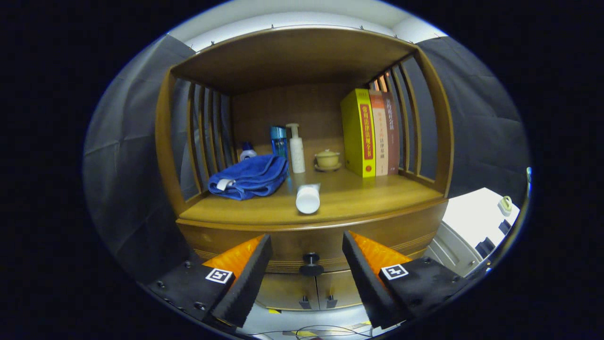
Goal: Pull open the drawer, take out the items inside it, and place them on the countertop above the cabinet.
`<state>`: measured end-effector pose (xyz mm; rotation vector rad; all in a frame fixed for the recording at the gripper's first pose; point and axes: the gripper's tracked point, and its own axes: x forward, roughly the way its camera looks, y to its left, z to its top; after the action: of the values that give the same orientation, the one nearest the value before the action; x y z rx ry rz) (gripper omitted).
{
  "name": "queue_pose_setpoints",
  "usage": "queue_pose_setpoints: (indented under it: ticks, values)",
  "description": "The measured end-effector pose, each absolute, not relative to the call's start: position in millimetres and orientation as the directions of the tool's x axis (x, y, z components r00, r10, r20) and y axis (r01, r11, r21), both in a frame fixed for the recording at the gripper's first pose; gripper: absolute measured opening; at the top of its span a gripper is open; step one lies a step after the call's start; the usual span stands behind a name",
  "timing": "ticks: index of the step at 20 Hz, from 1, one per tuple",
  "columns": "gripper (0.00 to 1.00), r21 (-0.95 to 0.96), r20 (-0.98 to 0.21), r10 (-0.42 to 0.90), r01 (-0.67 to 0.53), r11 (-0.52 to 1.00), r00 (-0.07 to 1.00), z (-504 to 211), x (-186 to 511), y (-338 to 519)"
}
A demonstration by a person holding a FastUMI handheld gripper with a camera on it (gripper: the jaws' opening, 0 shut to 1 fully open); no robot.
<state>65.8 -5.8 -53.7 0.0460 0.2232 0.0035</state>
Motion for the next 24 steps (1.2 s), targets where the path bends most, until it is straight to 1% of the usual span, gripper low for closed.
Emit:
queue_pose_setpoints:
  ticks: [4, 9, 12, 17, 24]
  values:
    - [0.99, 0.036, -0.139, -0.002, 0.007, 0.999, 0.99, -9.9, 31.5, -13.2]
    - [0.98, -0.014, -0.027, 0.022, -0.022, 1.0, 0.999, 45.3, -2.7, -1.4]
    - [0.98, 0.003, -0.032, 0.037, -0.037, 0.999, 0.999, 45.3, -13.8, 7.7]
    - [0.98, -0.009, -0.041, 0.005, -0.005, 1.0, 0.999, 34.4, -20.3, 2.1]
    - [0.98, -0.02, -0.048, -0.002, 0.001, 1.0, 0.999, 27.9, -16.5, 1.6]
